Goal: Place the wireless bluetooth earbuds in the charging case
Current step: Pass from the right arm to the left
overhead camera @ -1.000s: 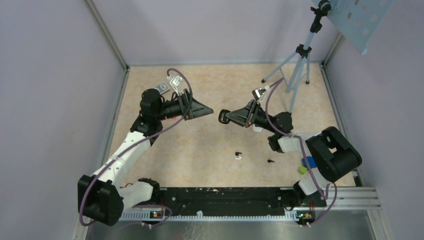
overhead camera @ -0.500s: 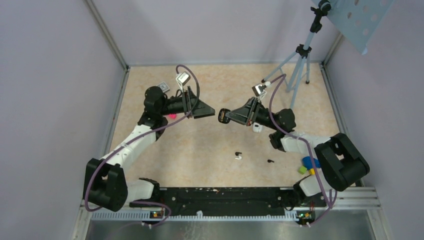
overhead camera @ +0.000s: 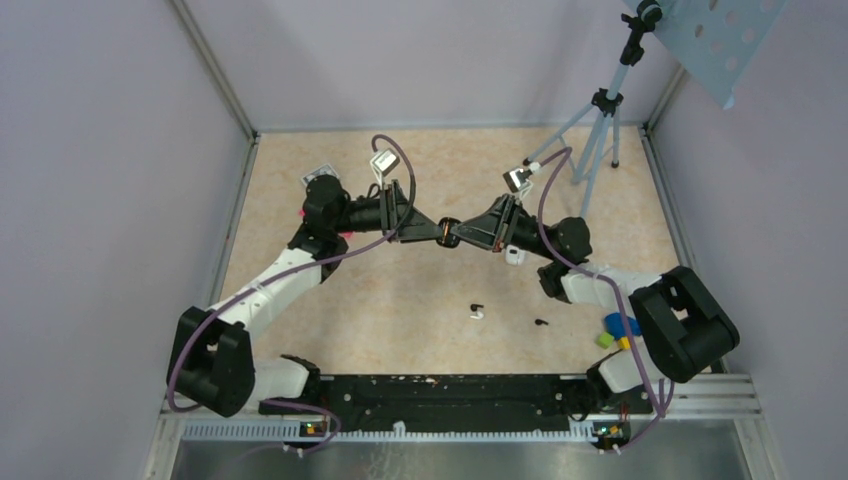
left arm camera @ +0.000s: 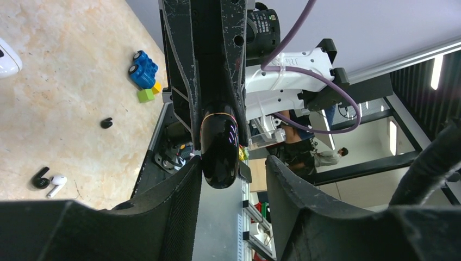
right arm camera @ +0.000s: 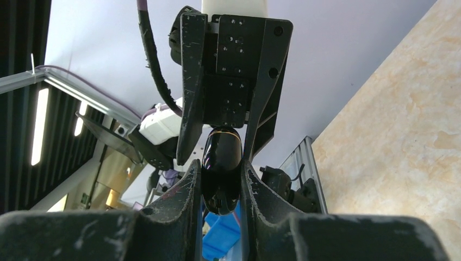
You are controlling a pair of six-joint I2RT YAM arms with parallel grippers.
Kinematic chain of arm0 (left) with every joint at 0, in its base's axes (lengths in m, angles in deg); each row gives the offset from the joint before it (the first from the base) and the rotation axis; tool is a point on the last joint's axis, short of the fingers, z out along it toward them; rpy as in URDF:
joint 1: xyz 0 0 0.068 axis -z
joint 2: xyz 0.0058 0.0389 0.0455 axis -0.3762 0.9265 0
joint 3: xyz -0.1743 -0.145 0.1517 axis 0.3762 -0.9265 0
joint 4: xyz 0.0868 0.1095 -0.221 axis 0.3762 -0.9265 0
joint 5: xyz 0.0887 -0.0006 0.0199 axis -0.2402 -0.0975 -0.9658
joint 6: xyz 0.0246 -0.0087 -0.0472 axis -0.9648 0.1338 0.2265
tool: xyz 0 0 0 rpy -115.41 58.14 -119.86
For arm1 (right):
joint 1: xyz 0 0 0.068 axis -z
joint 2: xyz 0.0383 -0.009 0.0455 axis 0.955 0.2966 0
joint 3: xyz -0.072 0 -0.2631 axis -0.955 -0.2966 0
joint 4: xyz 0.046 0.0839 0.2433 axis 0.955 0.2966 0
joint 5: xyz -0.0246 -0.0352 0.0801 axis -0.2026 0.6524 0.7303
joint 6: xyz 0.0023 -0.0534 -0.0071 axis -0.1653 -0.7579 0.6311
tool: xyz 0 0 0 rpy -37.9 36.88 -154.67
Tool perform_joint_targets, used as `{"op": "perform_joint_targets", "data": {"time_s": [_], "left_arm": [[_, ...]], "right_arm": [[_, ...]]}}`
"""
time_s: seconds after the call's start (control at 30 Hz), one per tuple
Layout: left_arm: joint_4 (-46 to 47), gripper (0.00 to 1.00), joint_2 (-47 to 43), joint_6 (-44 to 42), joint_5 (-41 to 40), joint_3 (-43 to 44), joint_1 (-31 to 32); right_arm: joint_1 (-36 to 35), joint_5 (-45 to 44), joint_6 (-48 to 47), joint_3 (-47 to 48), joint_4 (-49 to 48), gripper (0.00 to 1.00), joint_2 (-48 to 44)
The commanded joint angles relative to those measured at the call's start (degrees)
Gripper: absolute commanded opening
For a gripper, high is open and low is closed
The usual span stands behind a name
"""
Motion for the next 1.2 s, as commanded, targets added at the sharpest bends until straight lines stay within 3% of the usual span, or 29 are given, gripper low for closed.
{"op": "perform_joint_targets", "data": {"time_s": [0.0,0.33,0.63,0.77,0.93,1.17], "left_arm": [[4.73,0.51,0.51,1.08,0.16,1.70,0.42],[5.19,0.39,1.84,0.93,1.01,2.33,0.46],[4.68,0.16,1.48,0.16,0.30,1.98,0.44],[5.04,0.00,1.01,-0.47,0.63,2.09,0.47],[8.44,0.00,1.10,0.62,2.42,2.11,0.42],[17.48,0.00,1.77,5.14,4.69,0.27,0.37]], "right_arm": [[-0.64,0.02,-0.63,2.13,-2.25,0.00,-1.20],[-0.79,-0.74,-0.68,3.65,-1.65,0.00,-0.25],[-0.96,-0.75,-0.83,4.64,-1.02,0.00,0.60],[-0.86,0.41,-0.78,2.51,-5.18,0.00,1.26],[-0.86,4.60,6.44,0.89,-21.46,0.00,7.66],[-1.03,8.84,6.14,2.76,-21.60,0.00,8.92]]}}
